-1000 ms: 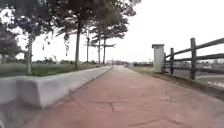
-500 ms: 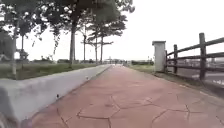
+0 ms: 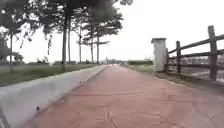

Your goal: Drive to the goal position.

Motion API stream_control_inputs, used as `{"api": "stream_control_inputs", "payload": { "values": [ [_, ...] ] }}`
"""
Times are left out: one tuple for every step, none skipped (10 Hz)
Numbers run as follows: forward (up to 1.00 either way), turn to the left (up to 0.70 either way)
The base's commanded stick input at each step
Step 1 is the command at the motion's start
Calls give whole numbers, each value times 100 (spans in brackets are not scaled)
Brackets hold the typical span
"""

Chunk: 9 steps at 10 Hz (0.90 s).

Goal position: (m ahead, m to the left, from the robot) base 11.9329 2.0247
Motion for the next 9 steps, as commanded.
{"api": "stream_control_inputs", "payload": {
  "values": [
    [100,0],
    [100,0],
    [100,0],
    [100,0],
    [99,0],
    [98,0],
    [98,0],
    [98,0],
    [98,-30]
  ]
}}
